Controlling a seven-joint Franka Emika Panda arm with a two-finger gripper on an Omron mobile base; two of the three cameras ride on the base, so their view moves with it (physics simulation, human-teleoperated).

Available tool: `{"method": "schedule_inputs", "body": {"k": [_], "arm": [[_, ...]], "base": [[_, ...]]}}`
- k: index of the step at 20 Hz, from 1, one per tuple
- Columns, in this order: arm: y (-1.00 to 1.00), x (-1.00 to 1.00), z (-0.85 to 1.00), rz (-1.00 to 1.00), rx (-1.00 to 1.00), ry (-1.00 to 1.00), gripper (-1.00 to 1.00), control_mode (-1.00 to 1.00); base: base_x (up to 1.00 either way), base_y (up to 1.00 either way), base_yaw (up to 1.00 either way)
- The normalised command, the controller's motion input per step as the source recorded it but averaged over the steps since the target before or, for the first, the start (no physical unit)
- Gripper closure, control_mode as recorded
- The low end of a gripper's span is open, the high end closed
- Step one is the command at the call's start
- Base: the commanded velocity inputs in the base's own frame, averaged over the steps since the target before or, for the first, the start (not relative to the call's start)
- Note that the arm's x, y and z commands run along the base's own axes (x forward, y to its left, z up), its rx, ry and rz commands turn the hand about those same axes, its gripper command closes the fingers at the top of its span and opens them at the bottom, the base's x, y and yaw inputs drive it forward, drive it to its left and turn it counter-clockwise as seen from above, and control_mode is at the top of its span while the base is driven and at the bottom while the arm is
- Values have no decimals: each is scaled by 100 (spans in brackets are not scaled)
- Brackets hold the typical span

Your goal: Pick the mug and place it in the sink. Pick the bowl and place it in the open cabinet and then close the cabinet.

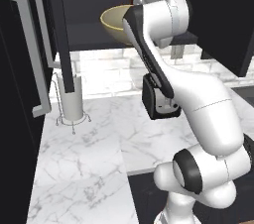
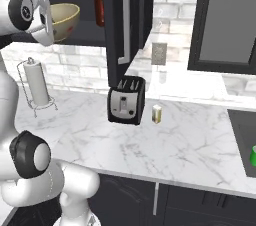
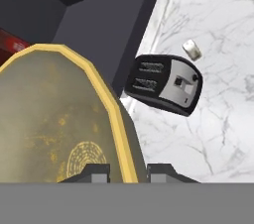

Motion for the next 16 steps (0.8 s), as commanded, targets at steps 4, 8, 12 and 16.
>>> {"method": "schedule_inputs", "body": {"k": [4,8,12,16], "arm": [[7,31,0,0,4,-1,100,-100],[8,32,0,0,8,-4,100,-100],[12,30,0,0,9,-2,100,-100],[18,31,0,0,6,0,100,-100]], "base": [[0,0,0],[0,0,0],[0,0,0],[0,0,0]]}}
